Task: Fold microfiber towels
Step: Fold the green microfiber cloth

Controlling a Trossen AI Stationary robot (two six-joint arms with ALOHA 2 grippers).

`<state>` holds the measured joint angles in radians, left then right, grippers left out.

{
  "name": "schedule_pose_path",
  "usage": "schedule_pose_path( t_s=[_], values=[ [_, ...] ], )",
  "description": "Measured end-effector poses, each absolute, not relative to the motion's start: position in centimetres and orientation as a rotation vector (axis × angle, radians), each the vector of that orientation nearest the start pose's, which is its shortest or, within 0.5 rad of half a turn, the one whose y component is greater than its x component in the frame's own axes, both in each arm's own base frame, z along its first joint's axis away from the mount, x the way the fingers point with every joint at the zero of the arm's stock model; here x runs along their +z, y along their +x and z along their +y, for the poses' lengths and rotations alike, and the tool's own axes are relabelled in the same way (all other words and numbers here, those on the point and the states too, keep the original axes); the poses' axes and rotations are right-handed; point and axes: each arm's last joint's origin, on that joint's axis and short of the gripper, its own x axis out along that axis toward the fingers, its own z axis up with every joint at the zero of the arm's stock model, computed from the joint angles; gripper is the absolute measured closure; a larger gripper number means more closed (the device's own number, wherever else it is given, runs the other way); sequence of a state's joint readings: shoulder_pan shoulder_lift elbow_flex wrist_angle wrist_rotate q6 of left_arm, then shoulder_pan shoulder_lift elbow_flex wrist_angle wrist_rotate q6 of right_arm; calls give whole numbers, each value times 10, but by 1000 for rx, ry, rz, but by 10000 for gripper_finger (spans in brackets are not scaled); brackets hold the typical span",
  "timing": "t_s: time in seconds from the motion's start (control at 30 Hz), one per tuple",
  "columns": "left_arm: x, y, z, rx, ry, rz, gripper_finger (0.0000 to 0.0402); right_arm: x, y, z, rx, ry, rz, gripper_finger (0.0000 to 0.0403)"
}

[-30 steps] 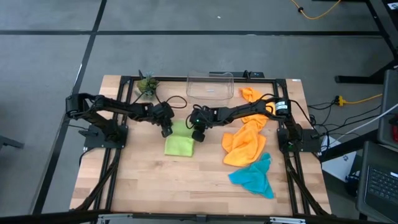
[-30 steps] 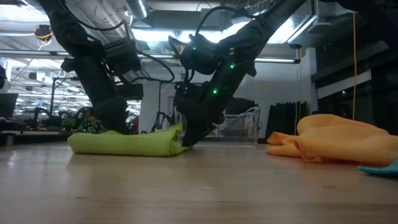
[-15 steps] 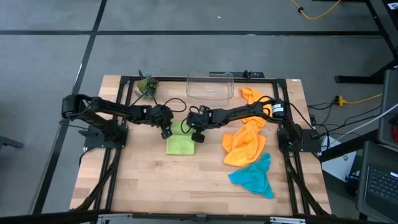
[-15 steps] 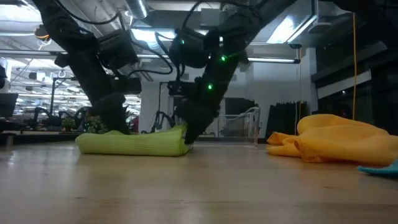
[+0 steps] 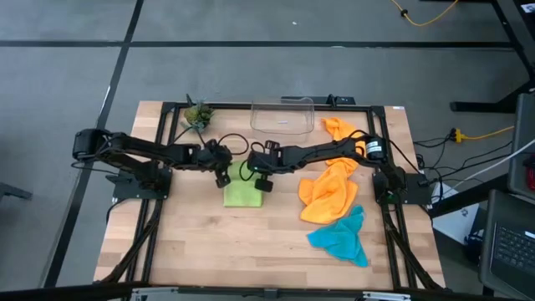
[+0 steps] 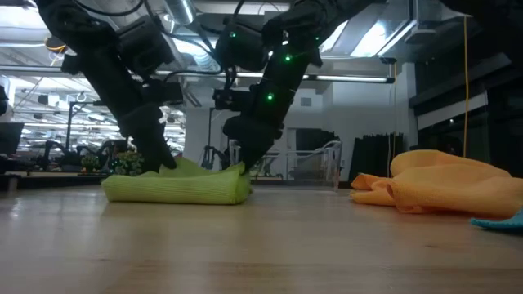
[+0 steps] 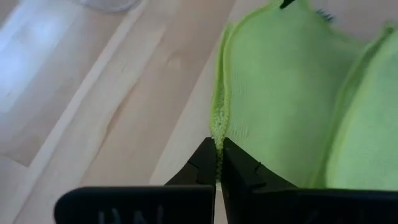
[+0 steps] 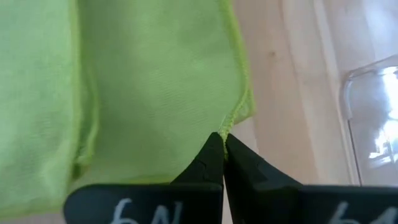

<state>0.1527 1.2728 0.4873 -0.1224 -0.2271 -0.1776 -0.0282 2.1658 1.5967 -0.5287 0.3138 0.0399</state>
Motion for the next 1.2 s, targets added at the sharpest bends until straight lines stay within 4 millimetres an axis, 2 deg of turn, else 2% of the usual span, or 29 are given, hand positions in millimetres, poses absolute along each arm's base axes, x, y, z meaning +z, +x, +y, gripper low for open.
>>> schedule_pose_path(
  t_s=[0.43,0.6,0.8,0.93,1.2],
  values=[
    [155,205,14,378,-154,919,401,156,449,10,-272,-165,1091,402],
    [155,205,7,381,-129,917,401,163,452,14,-269,-181,1078,397],
    [155,204,9,454,-90,902,401,177,458,1,-331,-202,1033,370],
    [156,204,15,517,-69,891,397,176,458,-13,-302,-172,1048,342],
    [153,202,29,519,-140,927,331,176,457,-37,-299,-110,1052,248]
  ],
)
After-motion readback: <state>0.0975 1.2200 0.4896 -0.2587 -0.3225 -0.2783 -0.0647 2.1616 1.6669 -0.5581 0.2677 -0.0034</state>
